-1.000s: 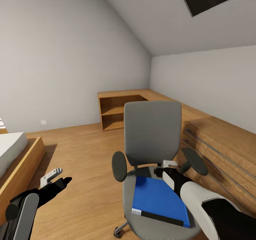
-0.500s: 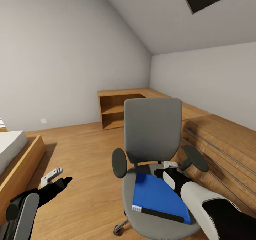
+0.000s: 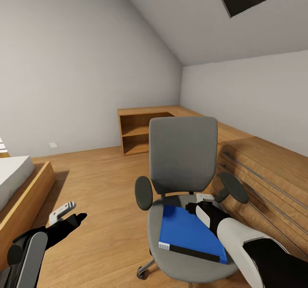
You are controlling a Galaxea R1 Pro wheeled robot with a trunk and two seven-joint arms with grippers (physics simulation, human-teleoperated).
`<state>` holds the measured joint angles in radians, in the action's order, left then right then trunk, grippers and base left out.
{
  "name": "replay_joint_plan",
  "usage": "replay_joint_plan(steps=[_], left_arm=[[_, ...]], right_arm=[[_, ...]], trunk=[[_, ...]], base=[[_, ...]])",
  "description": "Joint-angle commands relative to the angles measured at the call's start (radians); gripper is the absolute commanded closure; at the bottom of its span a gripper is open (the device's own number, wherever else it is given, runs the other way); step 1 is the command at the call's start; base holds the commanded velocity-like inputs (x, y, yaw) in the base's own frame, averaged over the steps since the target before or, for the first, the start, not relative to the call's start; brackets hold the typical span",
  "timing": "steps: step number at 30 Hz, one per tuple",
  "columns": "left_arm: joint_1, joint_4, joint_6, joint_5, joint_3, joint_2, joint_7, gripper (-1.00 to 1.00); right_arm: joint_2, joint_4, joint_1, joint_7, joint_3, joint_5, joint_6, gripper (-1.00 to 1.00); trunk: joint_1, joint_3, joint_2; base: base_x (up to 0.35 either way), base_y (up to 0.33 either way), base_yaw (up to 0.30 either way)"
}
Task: In the bedroom, organize the workspace by keeping the computer under the desk, ensuring the monitor is on the desk, placing the keyboard on the desk next to the monitor, placing the mouse on the desk next to the keyboard, moving the folder from the swivel chair onto the desk next to the mouse, stacking the notebook on top of the folder with the pen on top of the notebook, and positioning the swivel chair next to the desk.
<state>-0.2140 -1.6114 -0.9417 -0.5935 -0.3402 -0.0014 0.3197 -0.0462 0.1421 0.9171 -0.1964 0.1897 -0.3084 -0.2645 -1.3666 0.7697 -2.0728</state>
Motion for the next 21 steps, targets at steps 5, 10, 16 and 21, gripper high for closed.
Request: replay_joint_plan(steps=[5,10,16,21], left_arm=[[-0.001,-0.001,-0.003,-0.011,-0.003,0.0,0.009,-1.0],[-0.001,-0.001,-0.004,-0.011,-0.003,0.0,0.009,-1.0],[-0.001,-0.001,-0.005,-0.011,-0.003,0.0,0.008,-1.0],[-0.001,-0.001,-0.004,-0.011,-0.003,0.0,0.008,-1.0]], right_arm=[[0.0,0.003,0.0,-0.005,0.009,-0.009,-0.028,-1.0],[0.0,0.004,0.0,-0.005,0.009,-0.009,-0.031,-1.0],[0.001,0.004,0.0,-0.005,0.008,-0.009,-0.032,-1.0],[0.001,0.004,0.0,-0.005,0.009,-0.009,-0.032,-1.0]], trunk=[[0.0,0.001,0.0],[0.0,0.001,0.0],[0.0,0.001,0.0],[0.0,0.001,0.0]], base=[[-0.11,0.0,0.0],[-0.235,0.0,0.0],[-0.035,0.0,0.0],[-0.005,0.0,0.0]])
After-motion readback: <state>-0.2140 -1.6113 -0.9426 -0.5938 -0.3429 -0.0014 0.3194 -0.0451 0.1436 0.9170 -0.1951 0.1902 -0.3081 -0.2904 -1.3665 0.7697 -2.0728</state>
